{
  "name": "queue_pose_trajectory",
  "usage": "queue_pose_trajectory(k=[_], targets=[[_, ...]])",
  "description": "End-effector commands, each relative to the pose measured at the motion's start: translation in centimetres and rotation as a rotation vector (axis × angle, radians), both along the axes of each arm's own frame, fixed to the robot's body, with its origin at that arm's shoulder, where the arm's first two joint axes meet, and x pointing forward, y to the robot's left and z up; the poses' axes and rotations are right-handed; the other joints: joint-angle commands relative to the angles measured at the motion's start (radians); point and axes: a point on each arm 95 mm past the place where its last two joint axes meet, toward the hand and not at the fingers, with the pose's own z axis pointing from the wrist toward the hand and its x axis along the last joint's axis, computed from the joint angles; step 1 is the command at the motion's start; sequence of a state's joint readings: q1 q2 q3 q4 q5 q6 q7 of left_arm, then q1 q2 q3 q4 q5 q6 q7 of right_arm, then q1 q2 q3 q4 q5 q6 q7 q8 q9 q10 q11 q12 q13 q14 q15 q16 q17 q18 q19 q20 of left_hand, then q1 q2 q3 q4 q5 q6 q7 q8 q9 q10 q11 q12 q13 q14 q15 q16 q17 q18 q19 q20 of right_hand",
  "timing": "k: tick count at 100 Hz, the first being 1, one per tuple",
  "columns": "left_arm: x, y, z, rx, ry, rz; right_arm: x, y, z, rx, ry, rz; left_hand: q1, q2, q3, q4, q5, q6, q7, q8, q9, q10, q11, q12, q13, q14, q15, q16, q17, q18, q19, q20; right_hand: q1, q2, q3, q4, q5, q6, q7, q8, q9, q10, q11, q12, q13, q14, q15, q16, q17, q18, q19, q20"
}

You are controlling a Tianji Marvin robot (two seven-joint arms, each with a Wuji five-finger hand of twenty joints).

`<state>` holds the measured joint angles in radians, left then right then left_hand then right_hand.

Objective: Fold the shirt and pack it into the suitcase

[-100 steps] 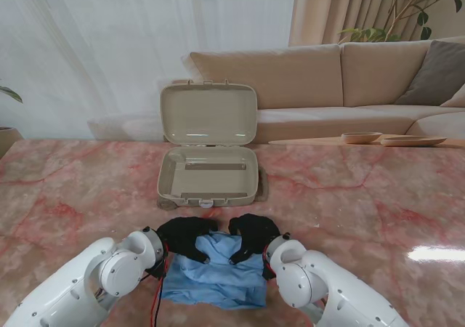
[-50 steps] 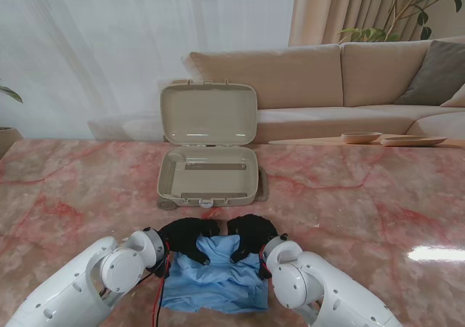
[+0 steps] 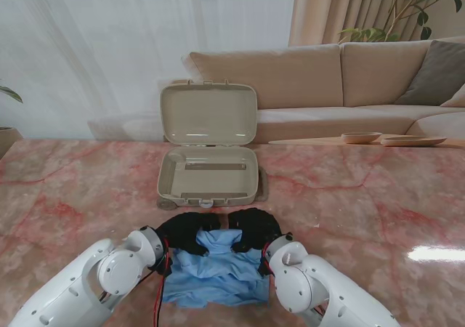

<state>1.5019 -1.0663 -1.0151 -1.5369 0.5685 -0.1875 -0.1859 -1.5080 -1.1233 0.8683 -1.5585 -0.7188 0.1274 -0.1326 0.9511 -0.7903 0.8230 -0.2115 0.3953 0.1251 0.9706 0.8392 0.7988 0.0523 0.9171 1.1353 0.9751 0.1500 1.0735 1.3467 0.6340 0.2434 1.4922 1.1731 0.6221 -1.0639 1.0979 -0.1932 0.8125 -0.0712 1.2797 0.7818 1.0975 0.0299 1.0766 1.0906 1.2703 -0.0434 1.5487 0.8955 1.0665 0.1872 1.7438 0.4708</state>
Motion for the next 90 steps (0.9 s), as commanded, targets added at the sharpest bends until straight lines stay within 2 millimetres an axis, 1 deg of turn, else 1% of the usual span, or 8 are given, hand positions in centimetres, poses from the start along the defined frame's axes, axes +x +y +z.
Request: queue_pose_trajectory(k=[1,19,31,58,69,78,84,90], targets=[[0.2,0.3,0.7,0.001,-0.02,0.011,0.1,-0.1,0.7,0.007,-0.008,-0.01,0.113,0.004,0.23,0.131,0.027,-0.04,0.035,0.021,0.075,-0.07,0.065,0.014,0.103,-0.088,0.13,0.021,0.028,-0.001,0.078,0.025,0.12,0.002,0.168,0.143,0.045,-0.057,0.095,0.033,0.072,0.035,0.085,0.058,0.05,-0.106,0.116,0.048,0.039,0.132,-0.254,-0.257],[1.2,0.6,3.0,-0.016,-0.077,0.031,0.7,-0.1,2.6,0.031,-0.07,-0.028,0.105,0.005,0.251,0.148,0.028,-0.04,0.036,0.024,0.078,-0.066,0.069,0.025,0.111,-0.095,0.142,0.03,0.041,-0.002,0.085,0.031,0.125,-0.004,0.186,0.152,0.053,-0.052,0.101,0.032,0.079,0.044,0.079,0.095,0.05,-0.108,0.124,0.055,0.15,-0.187,0.35,1.082],[1.9,0.9,4.9,-0.021,-0.12,0.048,1.4,0.0,4.2,0.04,-0.118,-0.044,0.106,0.007,0.253,0.15,0.028,-0.038,0.035,0.025,0.078,-0.067,0.069,0.027,0.112,-0.097,0.145,0.033,0.044,-0.001,0.086,0.032,0.13,0.001,0.186,0.153,0.054,-0.048,0.102,0.033,0.079,0.05,0.074,0.109,0.05,-0.108,0.126,0.057,0.048,-0.118,0.19,0.786],[3.0,1.3,9.3,-0.025,-0.215,0.074,3.4,0.2,8.2,0.036,-0.213,-0.084,0.104,0.009,0.251,0.153,0.029,-0.041,0.032,0.026,0.078,-0.067,0.067,0.028,0.115,-0.1,0.147,0.036,0.053,-0.002,0.089,0.037,0.141,0.02,0.17,0.154,0.048,-0.051,0.099,0.038,0.066,0.054,0.067,0.133,0.05,-0.098,0.122,0.055,0.149,-0.17,0.35,1.099],[3.5,1.4,10.5,-0.021,-0.244,0.078,4.0,0.5,9.4,0.04,-0.246,-0.096,0.103,0.011,0.25,0.154,0.028,-0.042,0.031,0.026,0.079,-0.067,0.067,0.028,0.115,-0.1,0.146,0.036,0.053,-0.002,0.088,0.038,0.143,0.027,0.167,0.158,0.047,-0.048,0.097,0.042,0.065,0.06,0.059,0.15,0.05,-0.097,0.123,0.054,0.102,-0.095,0.21,0.303],[4.0,1.5,11.3,-0.023,-0.265,0.09,4.5,0.8,10.4,0.046,-0.265,-0.105,0.103,0.012,0.249,0.154,0.028,-0.042,0.03,0.026,0.078,-0.067,0.067,0.029,0.115,-0.101,0.146,0.036,0.053,-0.002,0.088,0.038,0.147,0.028,0.164,0.16,0.043,-0.044,0.097,0.043,0.064,0.062,0.058,0.154,0.05,-0.096,0.123,0.054,0.104,-0.135,0.267,0.223],[4.4,1.6,11.7,-0.029,-0.278,0.102,4.8,1.0,11.0,0.048,-0.281,-0.11,0.104,0.012,0.249,0.154,0.028,-0.042,0.03,0.026,0.078,-0.067,0.066,0.029,0.115,-0.101,0.146,0.037,0.053,-0.002,0.088,0.039,0.146,0.028,0.164,0.161,0.042,-0.044,0.098,0.045,0.064,0.062,0.057,0.156,0.05,-0.099,0.123,0.055,0.145,-0.175,0.349,1.035],[4.7,1.7,12.2,-0.027,-0.289,0.109,5.1,1.2,11.7,0.053,-0.292,-0.119,0.103,0.014,0.247,0.154,0.028,-0.042,0.029,0.026,0.077,-0.068,0.066,0.03,0.115,-0.101,0.146,0.037,0.053,-0.002,0.088,0.039,0.148,0.03,0.162,0.163,0.04,-0.045,0.098,0.046,0.064,0.062,0.057,0.157,0.05,-0.099,0.123,0.056,0.073,-0.079,0.146,0.836]])
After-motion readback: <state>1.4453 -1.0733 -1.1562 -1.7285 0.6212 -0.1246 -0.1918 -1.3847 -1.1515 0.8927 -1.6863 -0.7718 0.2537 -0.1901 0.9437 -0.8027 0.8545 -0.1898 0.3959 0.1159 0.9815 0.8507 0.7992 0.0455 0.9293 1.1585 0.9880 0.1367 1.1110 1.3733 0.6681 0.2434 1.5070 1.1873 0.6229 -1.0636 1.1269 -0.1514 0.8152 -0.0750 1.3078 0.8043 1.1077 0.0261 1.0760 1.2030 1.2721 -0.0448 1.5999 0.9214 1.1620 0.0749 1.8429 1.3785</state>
